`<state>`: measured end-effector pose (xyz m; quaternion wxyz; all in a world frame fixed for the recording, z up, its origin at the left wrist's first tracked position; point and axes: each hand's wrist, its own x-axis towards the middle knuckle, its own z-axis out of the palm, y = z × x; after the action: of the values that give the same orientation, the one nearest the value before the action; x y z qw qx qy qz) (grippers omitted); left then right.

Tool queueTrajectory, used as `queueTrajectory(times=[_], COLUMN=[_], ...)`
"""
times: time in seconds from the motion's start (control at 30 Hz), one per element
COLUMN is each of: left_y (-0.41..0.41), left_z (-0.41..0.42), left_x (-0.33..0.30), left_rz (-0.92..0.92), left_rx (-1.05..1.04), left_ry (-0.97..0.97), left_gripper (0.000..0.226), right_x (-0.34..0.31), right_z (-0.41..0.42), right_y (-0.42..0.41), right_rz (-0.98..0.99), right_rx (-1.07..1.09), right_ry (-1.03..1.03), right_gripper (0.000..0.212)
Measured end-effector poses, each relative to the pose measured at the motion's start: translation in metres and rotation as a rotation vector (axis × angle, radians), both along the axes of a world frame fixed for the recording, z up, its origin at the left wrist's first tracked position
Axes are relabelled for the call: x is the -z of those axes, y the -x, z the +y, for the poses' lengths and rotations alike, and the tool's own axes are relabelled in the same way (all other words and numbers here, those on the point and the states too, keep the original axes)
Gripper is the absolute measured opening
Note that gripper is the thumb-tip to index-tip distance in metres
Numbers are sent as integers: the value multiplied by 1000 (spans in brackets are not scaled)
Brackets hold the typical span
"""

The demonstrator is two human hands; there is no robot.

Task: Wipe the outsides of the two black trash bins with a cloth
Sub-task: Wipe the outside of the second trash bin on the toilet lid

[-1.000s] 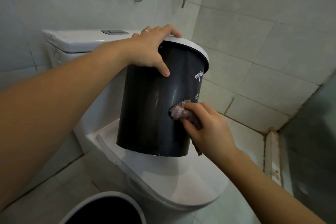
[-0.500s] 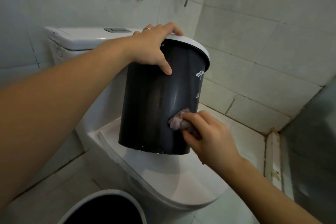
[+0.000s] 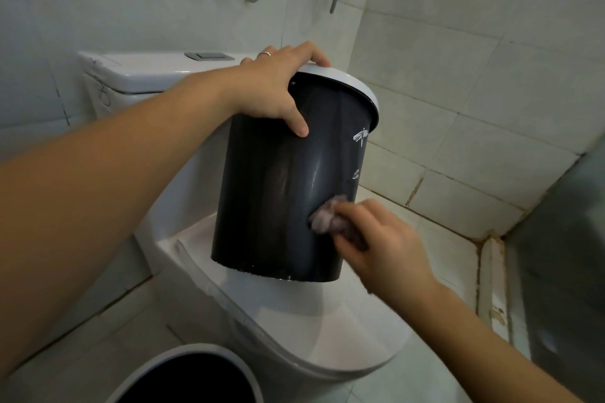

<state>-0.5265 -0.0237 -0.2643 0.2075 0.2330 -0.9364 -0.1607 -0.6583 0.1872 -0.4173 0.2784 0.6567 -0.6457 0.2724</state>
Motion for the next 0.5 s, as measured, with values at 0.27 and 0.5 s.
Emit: queueTrajectory(times=[0.27,0.5], left_y=[1,0], left_z=[-1,0], left_x=[0,-1], left_rz=[4,-2], left_rx=[2,-6], left_ry=[-3,-32], left_gripper=[91,92], right_x=[12,0], right_z=[0,0], right_y=[-2,-2], right_rz=[-75,-64], right_rx=[-26,-82], right_ry=[3,9], right_gripper=[27,29])
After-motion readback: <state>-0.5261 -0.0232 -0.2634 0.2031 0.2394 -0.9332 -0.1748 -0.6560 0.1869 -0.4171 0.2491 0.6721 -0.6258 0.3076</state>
